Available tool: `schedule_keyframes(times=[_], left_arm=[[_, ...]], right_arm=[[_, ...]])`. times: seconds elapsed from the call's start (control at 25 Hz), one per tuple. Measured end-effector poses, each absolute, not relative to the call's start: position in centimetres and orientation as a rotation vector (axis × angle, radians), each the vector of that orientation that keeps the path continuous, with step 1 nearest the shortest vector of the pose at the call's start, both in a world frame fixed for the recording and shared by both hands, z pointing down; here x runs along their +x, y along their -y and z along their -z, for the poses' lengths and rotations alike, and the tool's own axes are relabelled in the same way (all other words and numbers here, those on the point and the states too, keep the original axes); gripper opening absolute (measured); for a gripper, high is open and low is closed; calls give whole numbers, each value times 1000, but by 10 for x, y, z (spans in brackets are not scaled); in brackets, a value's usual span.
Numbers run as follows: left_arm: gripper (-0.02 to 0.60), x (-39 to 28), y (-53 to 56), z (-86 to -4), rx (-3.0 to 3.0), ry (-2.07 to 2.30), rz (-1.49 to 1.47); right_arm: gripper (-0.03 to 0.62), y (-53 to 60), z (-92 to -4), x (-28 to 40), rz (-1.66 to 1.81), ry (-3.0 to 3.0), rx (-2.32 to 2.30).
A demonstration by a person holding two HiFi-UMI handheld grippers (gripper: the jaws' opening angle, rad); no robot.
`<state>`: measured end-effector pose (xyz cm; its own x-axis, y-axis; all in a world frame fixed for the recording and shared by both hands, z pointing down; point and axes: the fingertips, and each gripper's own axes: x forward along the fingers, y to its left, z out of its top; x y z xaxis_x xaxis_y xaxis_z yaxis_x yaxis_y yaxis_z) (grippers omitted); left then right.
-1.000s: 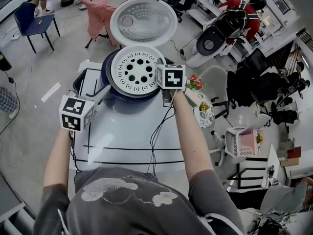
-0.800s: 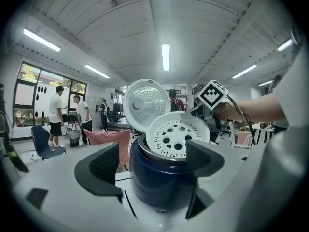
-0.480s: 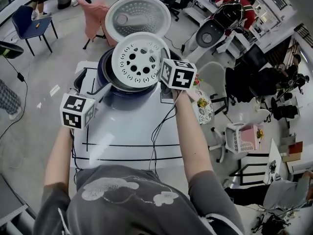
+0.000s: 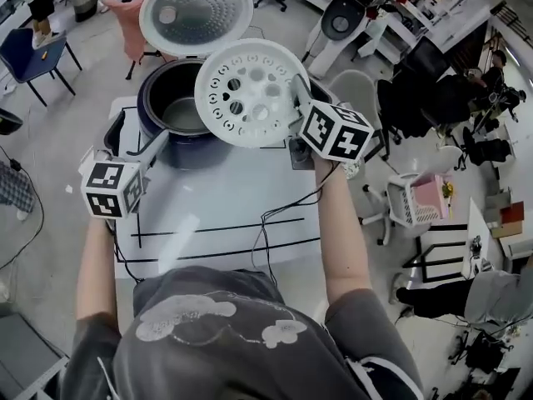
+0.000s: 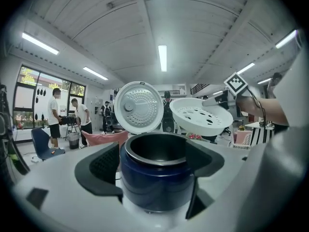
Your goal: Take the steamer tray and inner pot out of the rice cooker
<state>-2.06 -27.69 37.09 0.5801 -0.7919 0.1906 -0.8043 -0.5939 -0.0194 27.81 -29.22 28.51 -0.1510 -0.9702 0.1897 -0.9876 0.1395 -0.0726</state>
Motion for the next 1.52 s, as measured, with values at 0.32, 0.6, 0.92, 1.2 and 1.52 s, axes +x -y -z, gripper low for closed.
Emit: schedule_keyframes(times=[0.32, 0.6, 0.92, 1.2, 1.52], left_arm=[[425, 31, 245, -393, 2777, 1342, -325], [425, 75, 221, -448, 2756, 1303, -408], [425, 88, 205, -490, 2656, 1335, -546], [425, 104, 193, -498, 2621, 1384, -573], [425, 108, 189, -496, 2616, 1388, -557]], right_arm=[[55, 220, -355, 373, -516, 2253, 2076], [55, 169, -460, 437, -549, 2102, 2058], [55, 142, -549, 476, -775, 2055, 2052], [57, 137, -599, 485, -891, 2036, 1963], [61, 127, -631, 479, -903, 1958, 1844]])
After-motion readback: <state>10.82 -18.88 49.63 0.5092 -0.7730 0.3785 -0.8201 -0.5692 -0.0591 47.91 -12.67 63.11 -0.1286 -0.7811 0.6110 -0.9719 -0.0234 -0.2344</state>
